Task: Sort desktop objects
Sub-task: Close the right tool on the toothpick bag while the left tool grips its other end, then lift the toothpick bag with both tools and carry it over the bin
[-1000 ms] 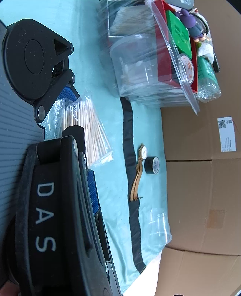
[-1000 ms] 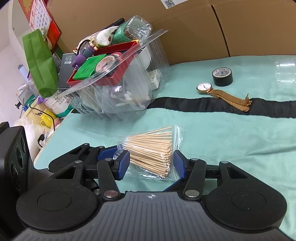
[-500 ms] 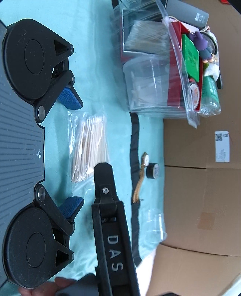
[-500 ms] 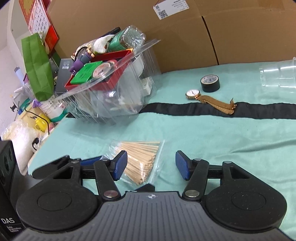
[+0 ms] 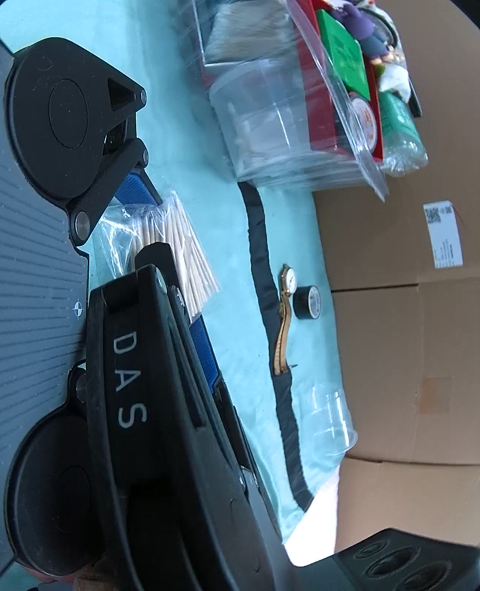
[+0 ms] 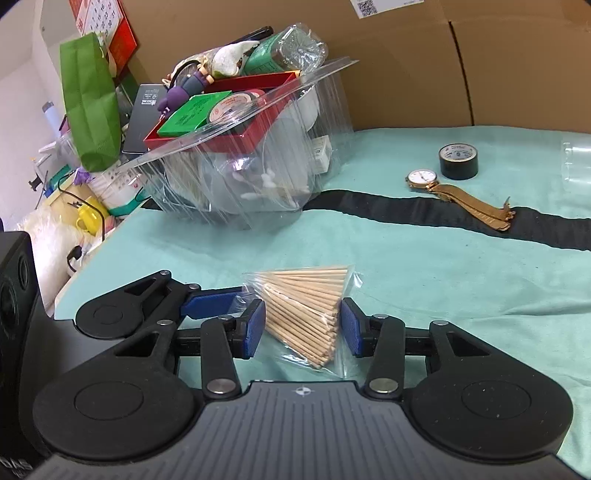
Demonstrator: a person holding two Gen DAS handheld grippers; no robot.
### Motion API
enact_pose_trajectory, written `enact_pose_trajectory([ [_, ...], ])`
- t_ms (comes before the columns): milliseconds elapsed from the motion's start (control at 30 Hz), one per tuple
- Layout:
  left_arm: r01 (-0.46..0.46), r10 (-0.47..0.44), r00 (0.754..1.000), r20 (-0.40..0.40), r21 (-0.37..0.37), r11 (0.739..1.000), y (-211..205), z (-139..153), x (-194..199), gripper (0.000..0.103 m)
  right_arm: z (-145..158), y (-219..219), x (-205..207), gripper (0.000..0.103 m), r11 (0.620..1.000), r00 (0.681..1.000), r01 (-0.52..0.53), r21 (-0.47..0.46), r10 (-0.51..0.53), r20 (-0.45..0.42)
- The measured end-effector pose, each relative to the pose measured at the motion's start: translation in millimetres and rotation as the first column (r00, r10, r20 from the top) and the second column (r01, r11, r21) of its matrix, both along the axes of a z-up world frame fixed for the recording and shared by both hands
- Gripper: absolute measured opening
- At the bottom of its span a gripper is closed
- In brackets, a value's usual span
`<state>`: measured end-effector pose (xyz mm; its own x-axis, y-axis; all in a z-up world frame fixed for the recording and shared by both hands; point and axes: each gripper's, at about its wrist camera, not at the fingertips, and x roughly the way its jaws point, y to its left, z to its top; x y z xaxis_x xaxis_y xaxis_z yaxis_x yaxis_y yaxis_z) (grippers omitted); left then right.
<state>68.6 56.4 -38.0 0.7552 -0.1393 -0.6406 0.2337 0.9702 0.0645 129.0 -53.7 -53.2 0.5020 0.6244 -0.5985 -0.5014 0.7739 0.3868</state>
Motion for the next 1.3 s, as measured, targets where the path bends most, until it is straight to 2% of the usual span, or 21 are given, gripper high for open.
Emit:
enact_pose_trajectory([
  [267, 0.000, 0.000, 0.999, 0.049, -0.001, 1.000, 0, 5, -10, 0.103, 8, 0, -9, 0.047, 1.000, 1.000, 0.008, 0.018, -0.008, 0.011],
  [1000, -0.028, 0.031, 0.979, 0.203, -0.018, 0.999, -1, 54, -57, 0.103, 63, 8, -59, 0.048, 0.999, 0.988, -0.004, 0.048, -0.003, 0.156],
  [1300, -0.044, 0.047, 0.973, 0.226, -0.018, 0.999, 3, 59, -77, 0.103, 70, 18, -80, 0.050, 0.999, 0.981, -0.020, 0.038, 0.012, 0.195],
])
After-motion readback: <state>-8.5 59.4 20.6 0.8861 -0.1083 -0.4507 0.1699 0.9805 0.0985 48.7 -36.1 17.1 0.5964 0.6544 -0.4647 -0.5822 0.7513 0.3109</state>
